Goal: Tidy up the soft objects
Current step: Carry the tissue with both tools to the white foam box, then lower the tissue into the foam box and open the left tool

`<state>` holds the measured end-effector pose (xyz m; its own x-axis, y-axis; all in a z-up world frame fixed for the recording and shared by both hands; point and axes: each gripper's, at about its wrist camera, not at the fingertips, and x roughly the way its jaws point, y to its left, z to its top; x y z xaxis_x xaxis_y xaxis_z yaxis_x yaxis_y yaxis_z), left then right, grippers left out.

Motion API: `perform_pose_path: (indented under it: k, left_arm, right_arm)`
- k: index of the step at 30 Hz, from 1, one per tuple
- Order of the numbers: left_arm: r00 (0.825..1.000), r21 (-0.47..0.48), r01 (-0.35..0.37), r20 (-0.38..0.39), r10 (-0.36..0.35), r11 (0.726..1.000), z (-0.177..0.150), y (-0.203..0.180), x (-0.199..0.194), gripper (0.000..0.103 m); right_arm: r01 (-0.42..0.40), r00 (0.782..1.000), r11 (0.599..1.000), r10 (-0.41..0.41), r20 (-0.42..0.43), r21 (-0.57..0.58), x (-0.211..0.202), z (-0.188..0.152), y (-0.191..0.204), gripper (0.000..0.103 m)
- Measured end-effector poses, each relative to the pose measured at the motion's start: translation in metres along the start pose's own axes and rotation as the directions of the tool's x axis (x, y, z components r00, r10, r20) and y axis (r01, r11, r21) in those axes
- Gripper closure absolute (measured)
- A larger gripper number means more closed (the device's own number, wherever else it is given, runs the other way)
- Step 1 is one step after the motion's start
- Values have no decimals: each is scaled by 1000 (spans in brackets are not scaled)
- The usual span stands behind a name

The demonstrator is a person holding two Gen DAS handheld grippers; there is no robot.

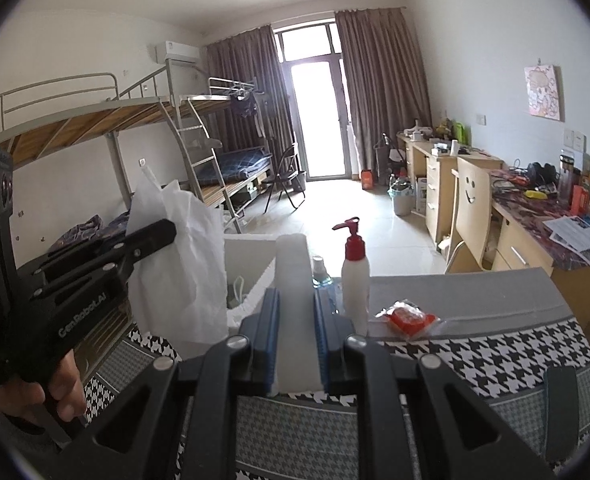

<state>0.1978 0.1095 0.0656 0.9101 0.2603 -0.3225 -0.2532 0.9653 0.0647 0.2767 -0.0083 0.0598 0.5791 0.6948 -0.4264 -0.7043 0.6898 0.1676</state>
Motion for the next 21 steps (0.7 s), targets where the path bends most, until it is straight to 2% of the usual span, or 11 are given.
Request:
perform_pose_path:
  k: [11,21]
  left_arm:
    - [998,-26,-62,-14,62,998,4,20,21,96]
    - [990,-63,-122,-84,116,991,-1,41,52,96]
  right_arm:
    - [-29,1000,999,29,-13,-29,20,16,9,83]
    - [-61,998,997,59,-37,-57,35,19,17,83]
